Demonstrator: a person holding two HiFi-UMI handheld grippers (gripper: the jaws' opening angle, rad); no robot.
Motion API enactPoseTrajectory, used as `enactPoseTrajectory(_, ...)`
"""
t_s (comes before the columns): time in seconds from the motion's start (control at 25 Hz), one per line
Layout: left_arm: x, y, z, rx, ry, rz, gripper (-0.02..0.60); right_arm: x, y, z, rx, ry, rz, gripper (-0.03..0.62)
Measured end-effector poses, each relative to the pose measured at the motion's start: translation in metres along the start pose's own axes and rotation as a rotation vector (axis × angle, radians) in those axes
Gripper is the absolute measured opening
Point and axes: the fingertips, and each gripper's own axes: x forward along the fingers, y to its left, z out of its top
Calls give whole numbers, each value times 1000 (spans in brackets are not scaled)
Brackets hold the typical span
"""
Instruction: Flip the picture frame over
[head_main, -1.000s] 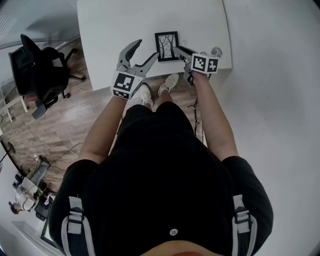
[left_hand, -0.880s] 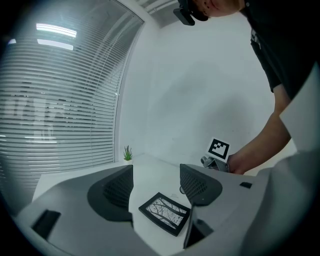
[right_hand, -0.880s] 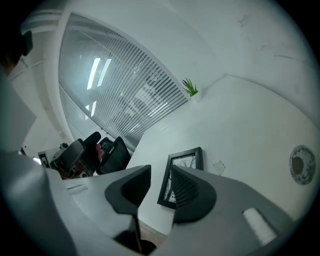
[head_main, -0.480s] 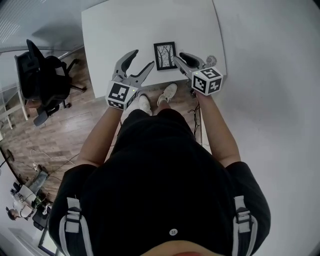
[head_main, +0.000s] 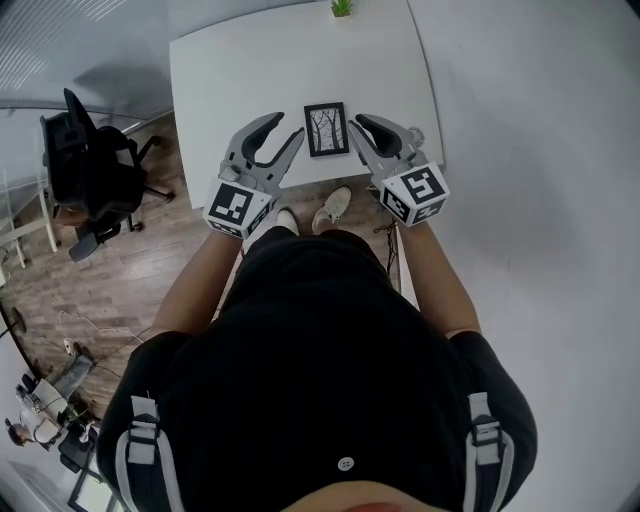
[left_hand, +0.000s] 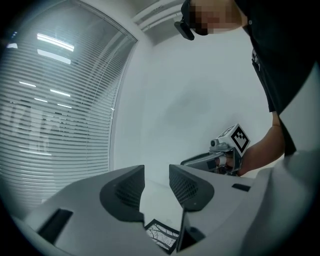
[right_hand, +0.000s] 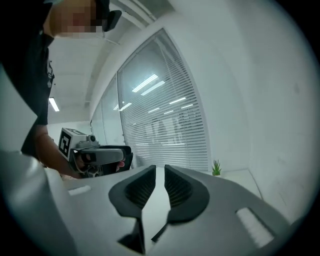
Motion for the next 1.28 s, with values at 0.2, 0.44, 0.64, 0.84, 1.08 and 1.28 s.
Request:
enactPoseTrajectory(0.2,2,-4,27,25,-52,14,98,-9,6,30,-65,-63,-2,34)
enactPoseTrajectory(0.44,6,-5,37,28,-57,29,10,-14,12,55,-142,-109,-3,11)
enactPoseTrajectory(0.64,9,-5,51,40,-70,16,8,-12,23,69,-202,-125,4,11)
enactPoseTrajectory(0.84,10,-14,63,55,-126,-2,8,-18,26,82,-216,-153,6,9)
enactPoseTrajectory(1.08,6,-20,64,67,-124,-8,8,-24,27,85,-217,-155,3,9)
enactPoseTrajectory(1.28,8,-22,66,58,-134,0,8,-26,26,83,-201,-154,7,9)
